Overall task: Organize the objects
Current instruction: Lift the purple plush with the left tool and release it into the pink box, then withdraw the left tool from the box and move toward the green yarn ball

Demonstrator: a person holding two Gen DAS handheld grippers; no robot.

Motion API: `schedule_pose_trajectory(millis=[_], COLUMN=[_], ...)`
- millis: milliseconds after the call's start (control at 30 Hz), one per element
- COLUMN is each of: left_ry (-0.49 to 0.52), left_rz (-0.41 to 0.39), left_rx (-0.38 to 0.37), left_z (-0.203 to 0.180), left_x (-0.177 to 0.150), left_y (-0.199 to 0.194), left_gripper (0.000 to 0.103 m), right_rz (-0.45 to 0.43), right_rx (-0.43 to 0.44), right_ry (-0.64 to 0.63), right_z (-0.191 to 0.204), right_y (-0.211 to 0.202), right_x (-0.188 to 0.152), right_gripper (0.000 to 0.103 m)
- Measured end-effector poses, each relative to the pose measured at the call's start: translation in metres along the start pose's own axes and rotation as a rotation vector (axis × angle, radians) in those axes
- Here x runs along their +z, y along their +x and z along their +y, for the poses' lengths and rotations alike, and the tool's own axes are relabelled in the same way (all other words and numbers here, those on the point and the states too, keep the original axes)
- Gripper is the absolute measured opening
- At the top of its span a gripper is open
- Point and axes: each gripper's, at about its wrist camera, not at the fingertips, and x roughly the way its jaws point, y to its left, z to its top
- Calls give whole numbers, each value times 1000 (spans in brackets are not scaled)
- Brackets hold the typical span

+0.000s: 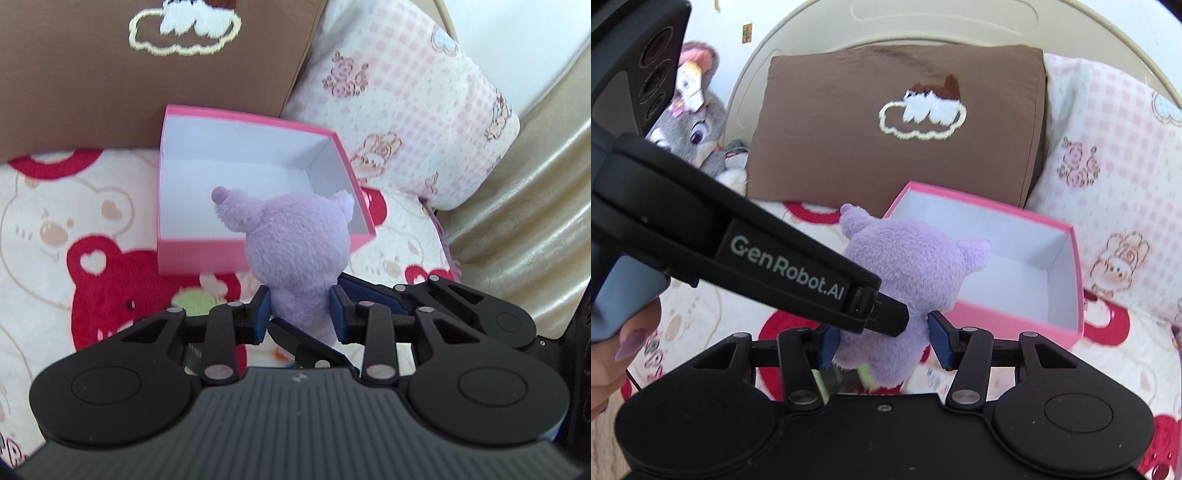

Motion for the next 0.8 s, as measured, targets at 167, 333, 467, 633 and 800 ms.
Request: schedule_pose_trajectory(millis=[167,333,467,633,800], left_ry=[-6,-67,-91,-146,-145], left_rz=[-20,6,17,52,51], left_rx=[22,28,45,81,104], left_z=[5,21,31,50,59], left_x=[36,63,80,85,82], left_y=[13,41,76,115,128], left_gripper=[32,29,30,29,29], right_rz=[-13,19,48,119,155], right_rx=[26,54,41,90,104], right_ry=[2,-8,-4,90,152], right_z=[-19,-34,-50,-81,-98], right_y=[34,59,95,140,155], right_x=[40,63,71,66,55], right_gripper=[55,41,38,30,30])
